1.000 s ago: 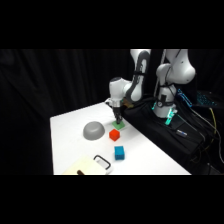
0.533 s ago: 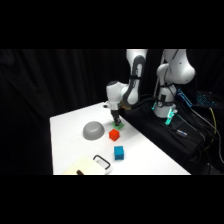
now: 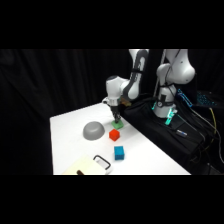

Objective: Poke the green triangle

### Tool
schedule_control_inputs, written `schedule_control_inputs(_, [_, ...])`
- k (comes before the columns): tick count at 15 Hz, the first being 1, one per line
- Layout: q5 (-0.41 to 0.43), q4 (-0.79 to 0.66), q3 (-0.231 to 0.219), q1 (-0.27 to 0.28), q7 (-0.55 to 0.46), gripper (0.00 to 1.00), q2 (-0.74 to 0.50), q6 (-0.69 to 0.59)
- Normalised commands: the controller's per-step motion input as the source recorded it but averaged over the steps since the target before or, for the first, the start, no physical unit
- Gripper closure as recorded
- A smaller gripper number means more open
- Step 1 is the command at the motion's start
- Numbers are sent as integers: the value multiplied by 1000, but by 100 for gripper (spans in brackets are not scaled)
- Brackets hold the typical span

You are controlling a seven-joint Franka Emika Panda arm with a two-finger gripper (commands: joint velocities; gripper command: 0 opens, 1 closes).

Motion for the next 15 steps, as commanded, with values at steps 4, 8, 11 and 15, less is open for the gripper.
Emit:
schedule_control_inputs(4, [-372,-195,-202,107,274,96,-608,-254])
schedule_control_inputs(8, [-239,-126,-65,0,177,61,-623,-327])
schedule_control_inputs(11, [-27,-95,0,-33,38,27,-610,-338])
schedule_control_inputs(15, [47,-45,14,-39,9,0,-554,-321])
